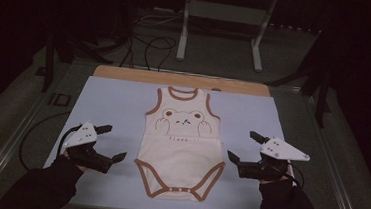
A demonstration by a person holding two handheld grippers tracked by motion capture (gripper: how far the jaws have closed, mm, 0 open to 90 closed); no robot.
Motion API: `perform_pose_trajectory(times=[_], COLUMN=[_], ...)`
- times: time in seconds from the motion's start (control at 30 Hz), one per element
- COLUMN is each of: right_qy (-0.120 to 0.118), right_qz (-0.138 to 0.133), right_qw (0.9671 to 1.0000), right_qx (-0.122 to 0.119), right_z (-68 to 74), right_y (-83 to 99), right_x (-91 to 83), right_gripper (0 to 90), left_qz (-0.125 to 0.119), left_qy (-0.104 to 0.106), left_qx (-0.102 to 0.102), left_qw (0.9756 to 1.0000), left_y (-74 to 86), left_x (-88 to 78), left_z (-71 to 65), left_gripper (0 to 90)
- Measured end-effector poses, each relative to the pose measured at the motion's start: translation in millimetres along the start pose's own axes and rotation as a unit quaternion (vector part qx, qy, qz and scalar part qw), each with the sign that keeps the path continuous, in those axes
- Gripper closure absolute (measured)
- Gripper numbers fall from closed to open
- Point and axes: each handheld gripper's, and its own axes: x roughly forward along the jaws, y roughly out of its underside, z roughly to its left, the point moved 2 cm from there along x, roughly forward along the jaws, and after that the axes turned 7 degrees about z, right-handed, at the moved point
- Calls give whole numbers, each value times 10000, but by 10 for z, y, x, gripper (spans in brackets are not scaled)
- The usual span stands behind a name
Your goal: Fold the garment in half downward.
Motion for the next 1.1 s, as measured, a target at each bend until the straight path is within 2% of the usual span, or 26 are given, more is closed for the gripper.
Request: perform_pose_trajectory(times=[0.23,0.37,0.53,0.63,0.7,0.8,0.83,0.9,0.93,0.97,1.03,1.07,1.1], right_qy=[-62,-60,-29,-36,-12,-26,-26,-93,-93,-104,-147,-199,-199], right_qz=[-137,-100,-26,-12,87,166,166,237,237,327,359,457,457], right_qw=[9999,9999,9999,9999,9998,9995,9995,9991,9991,9985,9983,9975,9975], right_qx=[24,70,112,142,203,257,257,344,344,431,444,495,495], right_z=[-89,-113,-192,-205,-250,-283,-283,-313,-313,-331,-339,-353,-353], right_y=[-150,-160,-174,-176,-164,-127,-127,-73,-73,-31,-11,31,31], right_x=[103,181,361,391,545,657,657,778,778,869,907,978,978], right_gripper=[87,87,87,87,87,87,87,87,87,87,87,87,87], left_qz=[11,53,101,125,158,196,196,233,267,286,340,356,388], left_qy=[28,83,116,145,162,148,147,192,208,214,247,218,195], left_qx=[67,33,22,15,-34,-66,-98,-124,-125,-128,-181,-194,-190], left_qw=[10000,9999,9999,9998,9997,9997,9997,9995,9993,9993,9990,9989,9989], left_y=[-159,-231,-301,-327,-358,-361,-360,-357,-354,-351,-339,-330,-322], left_x=[2,40,127,167,275,328,371,436,485,526,613,660,692], left_z=[69,129,195,216,263,289,304,315,322,326,343,349,352], left_gripper=[1,1,1,1,1,1,1,1,1,1,1,2,2])
